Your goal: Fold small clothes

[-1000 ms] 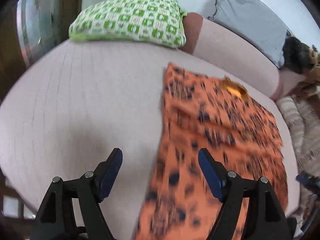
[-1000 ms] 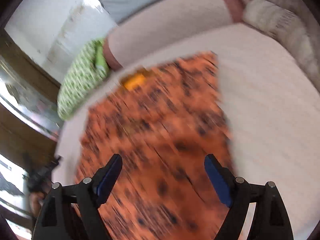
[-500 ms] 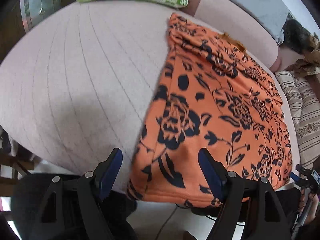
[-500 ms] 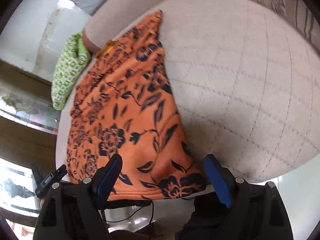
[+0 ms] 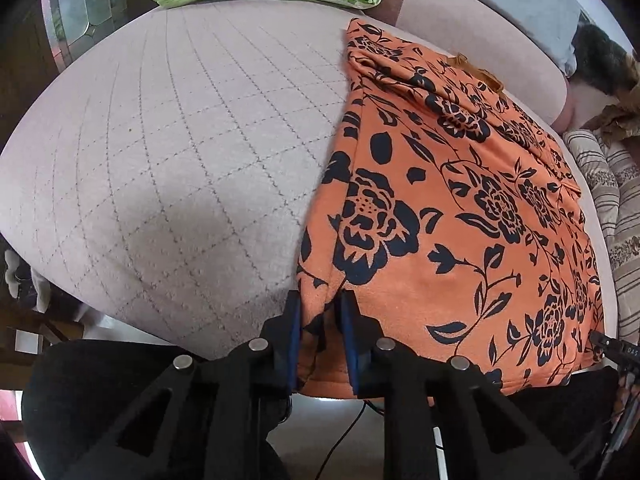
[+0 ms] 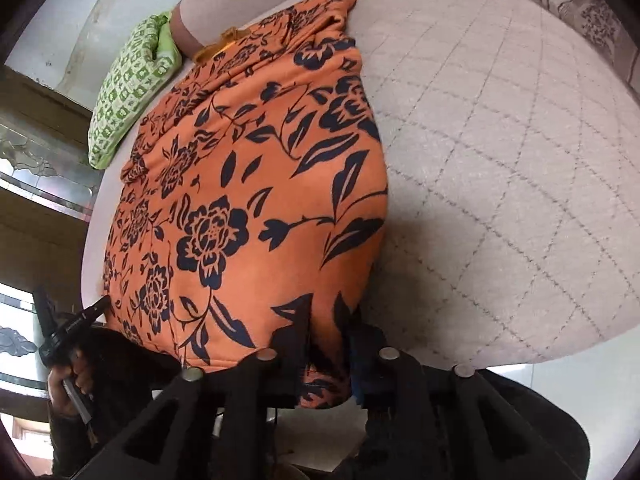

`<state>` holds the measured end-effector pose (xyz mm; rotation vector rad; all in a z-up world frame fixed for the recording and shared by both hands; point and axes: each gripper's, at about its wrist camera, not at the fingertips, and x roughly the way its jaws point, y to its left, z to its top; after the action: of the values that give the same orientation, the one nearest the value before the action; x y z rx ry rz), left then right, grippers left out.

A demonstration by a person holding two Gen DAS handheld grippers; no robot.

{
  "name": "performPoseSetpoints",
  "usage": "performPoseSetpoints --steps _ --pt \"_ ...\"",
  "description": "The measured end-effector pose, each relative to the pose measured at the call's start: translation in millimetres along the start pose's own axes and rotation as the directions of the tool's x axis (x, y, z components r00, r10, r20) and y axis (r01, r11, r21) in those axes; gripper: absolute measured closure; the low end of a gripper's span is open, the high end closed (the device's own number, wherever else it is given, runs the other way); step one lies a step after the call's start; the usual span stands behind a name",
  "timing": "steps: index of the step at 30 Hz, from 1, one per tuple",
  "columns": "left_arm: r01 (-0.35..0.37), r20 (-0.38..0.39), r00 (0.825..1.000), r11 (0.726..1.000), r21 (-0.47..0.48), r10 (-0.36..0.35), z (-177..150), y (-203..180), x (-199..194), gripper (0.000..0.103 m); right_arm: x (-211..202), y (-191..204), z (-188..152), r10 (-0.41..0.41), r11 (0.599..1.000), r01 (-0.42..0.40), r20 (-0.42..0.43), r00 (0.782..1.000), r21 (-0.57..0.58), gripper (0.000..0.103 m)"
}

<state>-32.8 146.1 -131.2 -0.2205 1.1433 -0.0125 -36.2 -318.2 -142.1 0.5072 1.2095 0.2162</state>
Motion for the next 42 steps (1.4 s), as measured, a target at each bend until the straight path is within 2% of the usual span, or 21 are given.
performPoseSetpoints --steps 2,6,10,13,14,16,18,19,20,21,22,26,28,29,31,33,35,37,39,40,42 --pt "0.008 -0.001 1.000 1.000 0.003 -0.008 -1 -1 -1 0.095 0 -4 2 0.022 0.999 -0.022 -0.009 1.000 0.026 0.080" --pt "0.034 0.011 0.999 0.999 0.010 -0.034 -5 -1 -8 0.096 -2 -16 2 0.084 0.993 -0.083 -0.006 0.996 0.087 0.082" --pt "0.058 0.077 0.995 0.998 0.001 -0.058 -2 0 -28 0.096 -19 -17 -2 0.161 0.979 -0.168 0.071 0.984 0.117 0.085" --pt "0.053 0.024 0.998 0.999 0.009 -0.053 0 1 -14 0.094 -19 -23 -2 0.039 0.987 -0.052 0.088 0.995 0.151 0.076" --pt "0.034 0.008 0.999 0.999 0.000 -0.034 0 1 -8 0.087 -11 -27 1 0.056 0.981 -0.062 0.041 0.998 0.185 0.073" --pt "0.029 -0.014 0.999 0.999 -0.021 -0.029 -2 2 0 0.065 -12 -23 2 0.063 0.984 -0.070 0.043 0.997 0.163 0.042" --pt "0.030 -0.004 1.000 1.000 -0.007 -0.030 -3 -5 -1 0.057 -10 -14 3 0.073 0.989 -0.077 0.031 0.997 0.129 0.038" --pt "0.007 -0.004 1.000 1.000 0.025 -0.007 -5 -10 1 0.057 -9 -10 3 0.055 0.991 -0.058 0.030 0.998 0.117 0.038" --pt "-0.010 0.000 1.000 0.999 0.048 0.010 -6 -13 1 0.074 -8 -6 3 0.044 0.994 -0.046 0.027 0.999 0.096 0.039" --pt "-0.019 0.003 1.000 0.998 0.061 0.019 -7 -16 2 0.090 -7 -5 3 0.042 0.995 -0.045 0.029 0.999 0.088 0.055" --pt "0.013 -0.006 1.000 0.997 0.072 -0.013 -8 -17 0 0.097 -7 -8 3 0.078 0.990 -0.080 0.016 0.997 0.114 0.092" --pt "0.107 0.049 0.993 0.993 0.042 -0.109 0 -15 -29 0.098 -17 -13 3 0.138 0.980 -0.142 0.040 0.990 0.137 0.093" --pt "0.151 0.149 0.976 0.986 0.068 -0.159 11 -17 -62 0.098 -37 -9 7 0.208 0.965 -0.221 0.100 0.973 0.143 0.093" --pt "0.163 0.185 0.967 0.984 0.075 -0.174 16 -18 -74 0.098 -59 -7 15 0.274 0.946 -0.297 0.165 0.948 0.132 0.093" --pt "0.155 0.200 0.966 0.986 0.068 -0.166 25 -17 -76 0.098 -68 -6 19 0.289 0.941 -0.315 0.191 0.938 0.125 0.093" --pt "0.151 0.118 0.981 0.988 0.029 -0.154 28 -11 -51 0.098 -57 -12 26 0.299 0.931 -0.329 0.187 0.936 0.157 0.093" --pt "0.131 -0.021 0.991 0.990 -0.044 -0.132 24 -1 -14 0.098 -47 -15 25 0.291 0.930 -0.319 0.164 0.942 0.181 0.093" --pt "0.112 -0.046 0.992 0.993 -0.044 -0.114 26 -2 -4 0.098 -33 -25 24 0.316 0.912 -0.339 0.131 0.940 0.231 0.093" --pt "0.165 0.009 0.986 0.986 -0.027 -0.164 46 -12 -20 0.098 -34 -22 30 0.346 0.903 -0.369 0.136 0.928 0.220 0.093" --pt "0.191 0.051 0.980 0.981 -0.014 -0.190 60 -17 -31 0.098 -48 -13 49 0.379 0.893 -0.408 0.173 0.909 0.189 0.093" --pt "0.259 0.139 0.956 0.966 0.008 -0.257 96 -32 -57 0.098 -58 -6 63 0.396 0.888 -0.430 0.201 0.896 0.165 0.093"
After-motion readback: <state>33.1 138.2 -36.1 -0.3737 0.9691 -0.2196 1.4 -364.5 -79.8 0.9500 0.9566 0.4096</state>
